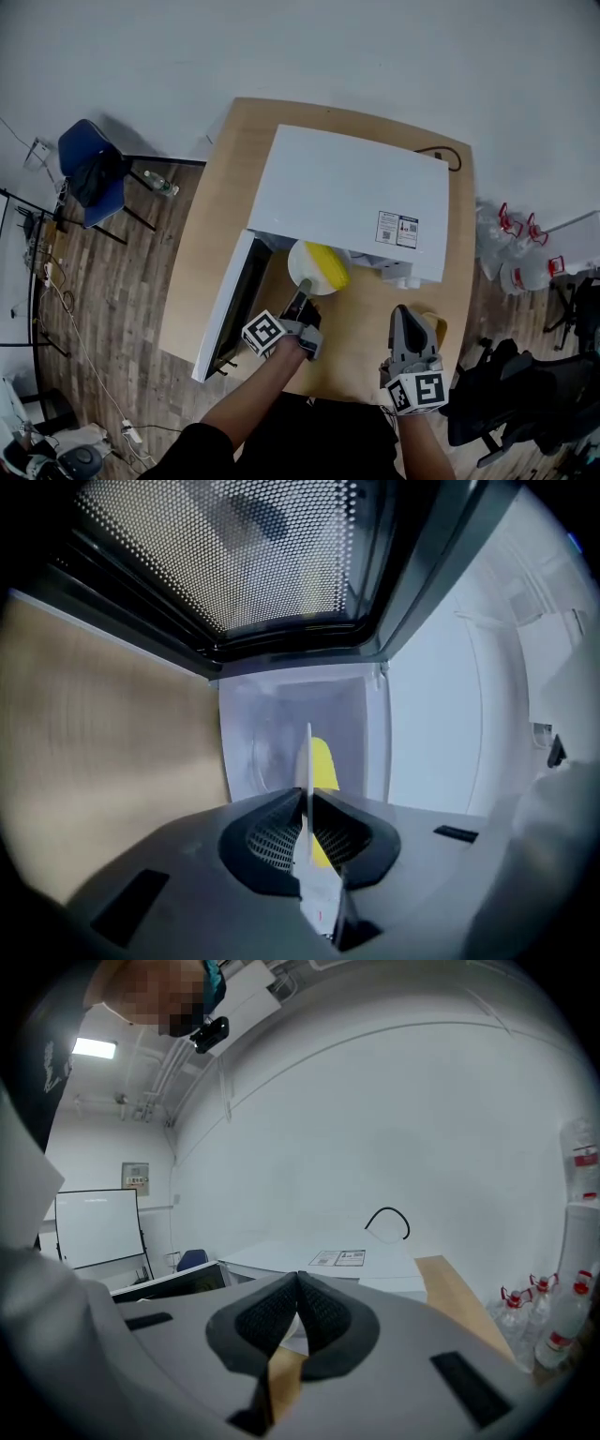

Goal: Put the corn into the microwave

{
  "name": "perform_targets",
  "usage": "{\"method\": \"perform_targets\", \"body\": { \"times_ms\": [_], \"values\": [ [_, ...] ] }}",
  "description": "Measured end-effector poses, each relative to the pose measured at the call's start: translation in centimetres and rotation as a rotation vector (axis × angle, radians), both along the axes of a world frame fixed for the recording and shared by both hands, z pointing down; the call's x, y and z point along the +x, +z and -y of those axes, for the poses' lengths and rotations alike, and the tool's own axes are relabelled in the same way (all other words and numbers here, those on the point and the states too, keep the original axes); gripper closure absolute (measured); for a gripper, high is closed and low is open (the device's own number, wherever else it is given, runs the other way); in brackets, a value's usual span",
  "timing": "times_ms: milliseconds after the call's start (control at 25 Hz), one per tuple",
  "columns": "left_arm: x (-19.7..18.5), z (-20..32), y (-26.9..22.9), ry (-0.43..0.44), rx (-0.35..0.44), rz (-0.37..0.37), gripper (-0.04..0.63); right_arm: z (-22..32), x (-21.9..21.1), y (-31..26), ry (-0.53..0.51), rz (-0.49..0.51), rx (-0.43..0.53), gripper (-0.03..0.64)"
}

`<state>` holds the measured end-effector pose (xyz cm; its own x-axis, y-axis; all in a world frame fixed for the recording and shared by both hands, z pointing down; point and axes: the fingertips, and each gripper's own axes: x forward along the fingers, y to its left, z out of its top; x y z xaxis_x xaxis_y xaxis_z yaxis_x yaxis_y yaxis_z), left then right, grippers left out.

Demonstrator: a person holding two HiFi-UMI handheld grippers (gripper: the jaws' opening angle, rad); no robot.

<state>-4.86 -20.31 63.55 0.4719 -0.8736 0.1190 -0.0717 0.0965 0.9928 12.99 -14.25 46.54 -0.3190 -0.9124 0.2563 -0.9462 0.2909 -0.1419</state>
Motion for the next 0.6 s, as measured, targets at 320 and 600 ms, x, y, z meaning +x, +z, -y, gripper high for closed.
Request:
{"method": "perform_targets", "body": {
  "times_ms": [320, 600],
  "values": [
    [0.4, 2.3, 1.8, -0.027, -0.015, -0.008, 0.572, 2.1, -1.8, 1.3, -0.052, -0.026, -0.005, 0.557],
    [0.8, 4.4, 3.3, -0.040, -0.033, 0.011, 0.572, 3.9, -3.4, 3.2, -0.106, -0.022, -0.017, 0.557]
  ]
}}
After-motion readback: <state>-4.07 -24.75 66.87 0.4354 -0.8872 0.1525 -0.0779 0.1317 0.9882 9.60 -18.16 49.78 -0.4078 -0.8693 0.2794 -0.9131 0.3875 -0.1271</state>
